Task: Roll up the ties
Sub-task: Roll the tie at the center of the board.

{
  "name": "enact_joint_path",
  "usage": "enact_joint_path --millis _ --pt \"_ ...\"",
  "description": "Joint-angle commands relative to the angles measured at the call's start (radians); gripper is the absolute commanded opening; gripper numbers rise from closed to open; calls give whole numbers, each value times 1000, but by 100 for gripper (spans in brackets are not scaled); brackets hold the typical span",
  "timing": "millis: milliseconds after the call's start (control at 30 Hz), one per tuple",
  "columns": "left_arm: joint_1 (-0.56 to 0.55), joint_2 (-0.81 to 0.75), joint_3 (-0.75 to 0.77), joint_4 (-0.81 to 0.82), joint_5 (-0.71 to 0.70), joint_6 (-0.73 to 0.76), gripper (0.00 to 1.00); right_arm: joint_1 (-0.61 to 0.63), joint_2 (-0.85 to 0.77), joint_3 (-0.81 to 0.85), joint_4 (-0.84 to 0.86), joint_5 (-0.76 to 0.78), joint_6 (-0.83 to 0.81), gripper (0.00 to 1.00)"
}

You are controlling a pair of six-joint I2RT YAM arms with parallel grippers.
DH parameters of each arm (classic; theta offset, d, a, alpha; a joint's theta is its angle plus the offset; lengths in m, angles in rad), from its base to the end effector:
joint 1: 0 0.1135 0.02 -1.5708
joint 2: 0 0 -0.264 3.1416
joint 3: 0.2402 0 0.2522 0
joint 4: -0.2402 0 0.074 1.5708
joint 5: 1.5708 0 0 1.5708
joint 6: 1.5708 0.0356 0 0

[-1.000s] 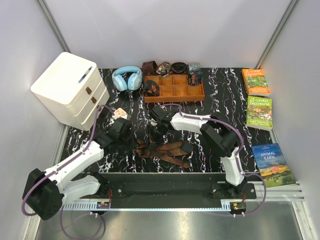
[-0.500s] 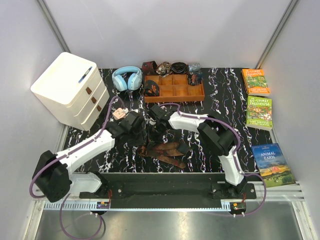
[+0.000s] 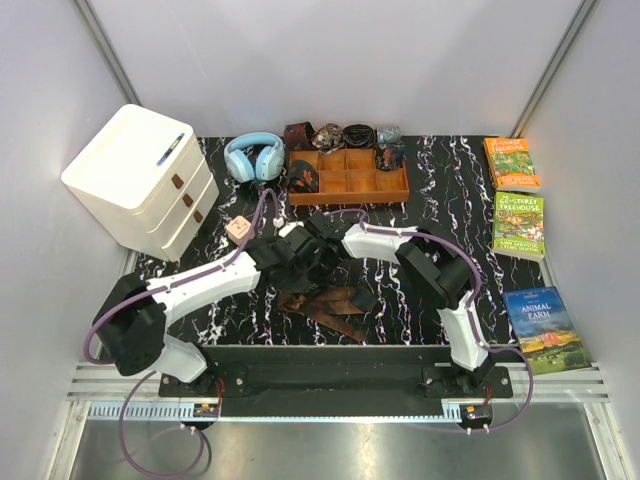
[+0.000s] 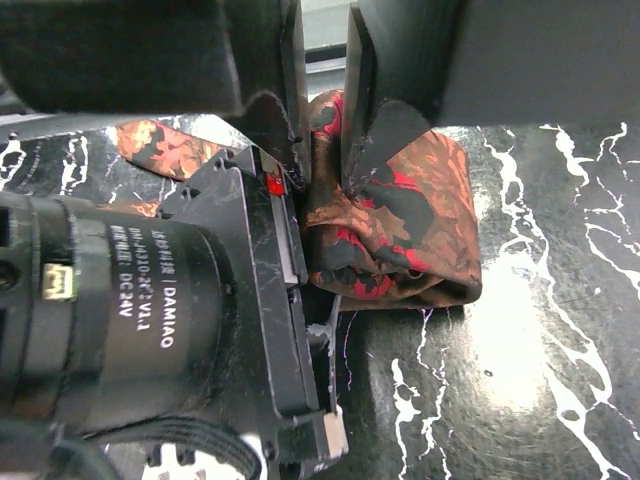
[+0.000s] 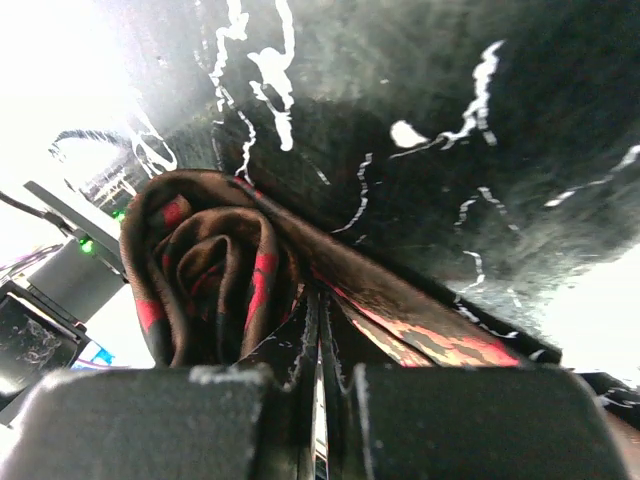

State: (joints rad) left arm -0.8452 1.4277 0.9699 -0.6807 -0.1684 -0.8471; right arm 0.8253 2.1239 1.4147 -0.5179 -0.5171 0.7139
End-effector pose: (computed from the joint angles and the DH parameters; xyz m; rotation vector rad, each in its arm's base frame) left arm 0.1865 -0.2013 0.2213 -0.0529 2.7160 -0.2946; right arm 0.2713 0.3198 0.1253 0.2932 -2.8774 -0.8977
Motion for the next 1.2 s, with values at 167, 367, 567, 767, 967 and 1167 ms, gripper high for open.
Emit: enact_joint_path --millis 167,367,567,767,967,1167 --pt "-57 109 53 109 20 -38 17 -73 -97 -72 16 29 -28 4" --pt "-71 175 87 112 9 -35 17 -133 -160 -94 -88 78 -100 6" --pt "-80 235 124 110 10 -36 17 -196 -220 -141 -132 112 -142 7" --pt "-89 255 142 112 6 -46 37 -221 -271 -178 -143 126 -152 8" --pt "-98 200 148 112 10 -44 58 -227 -303 -183 -151 134 -152 8" --pt "-97 71 144 93 -6 -26 66 -226 -338 -166 -151 109 -139 10"
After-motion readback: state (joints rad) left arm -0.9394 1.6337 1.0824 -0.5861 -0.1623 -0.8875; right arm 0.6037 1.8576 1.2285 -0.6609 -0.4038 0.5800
